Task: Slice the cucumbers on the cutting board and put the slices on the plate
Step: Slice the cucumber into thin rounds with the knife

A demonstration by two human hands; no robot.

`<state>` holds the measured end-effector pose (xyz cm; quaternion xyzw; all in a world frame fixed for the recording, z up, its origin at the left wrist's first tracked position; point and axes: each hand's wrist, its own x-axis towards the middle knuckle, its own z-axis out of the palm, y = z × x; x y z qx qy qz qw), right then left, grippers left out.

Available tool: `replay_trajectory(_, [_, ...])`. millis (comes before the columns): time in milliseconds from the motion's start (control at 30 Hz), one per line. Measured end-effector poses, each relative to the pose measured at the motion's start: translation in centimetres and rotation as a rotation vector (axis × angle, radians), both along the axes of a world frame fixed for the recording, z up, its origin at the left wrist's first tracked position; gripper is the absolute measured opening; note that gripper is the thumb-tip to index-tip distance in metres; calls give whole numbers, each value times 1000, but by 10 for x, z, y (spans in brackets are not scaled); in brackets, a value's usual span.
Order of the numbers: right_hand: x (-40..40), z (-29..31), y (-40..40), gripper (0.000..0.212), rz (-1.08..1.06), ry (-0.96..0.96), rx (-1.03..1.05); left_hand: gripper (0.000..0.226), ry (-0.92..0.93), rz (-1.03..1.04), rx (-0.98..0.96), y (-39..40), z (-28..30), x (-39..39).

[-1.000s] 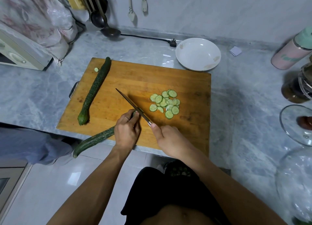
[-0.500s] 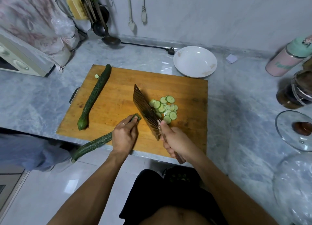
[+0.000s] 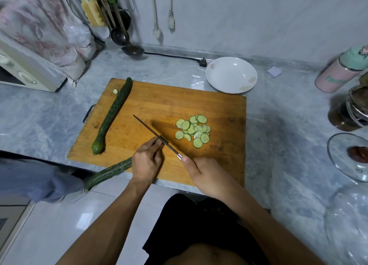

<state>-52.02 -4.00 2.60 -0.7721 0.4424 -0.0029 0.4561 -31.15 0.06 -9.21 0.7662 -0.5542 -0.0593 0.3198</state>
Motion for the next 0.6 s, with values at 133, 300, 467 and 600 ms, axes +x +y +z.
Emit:
replay_trajectory(133, [1,3,-1,57,11,23,14,31,-11,-5,-5,0,-1,0])
replay_trajectory(300, [10,5,0,61,-18,36,60,35,-52,8,-9,-1,-4,0])
replay_trajectory(467, [22,-7,3,60,-77,57,105,33,-74,10,-8,-2,-6,-2])
replay_trajectory(600, [33,-18,3,61,-76,90,73,35,-88,8,12,-2,-8,-2])
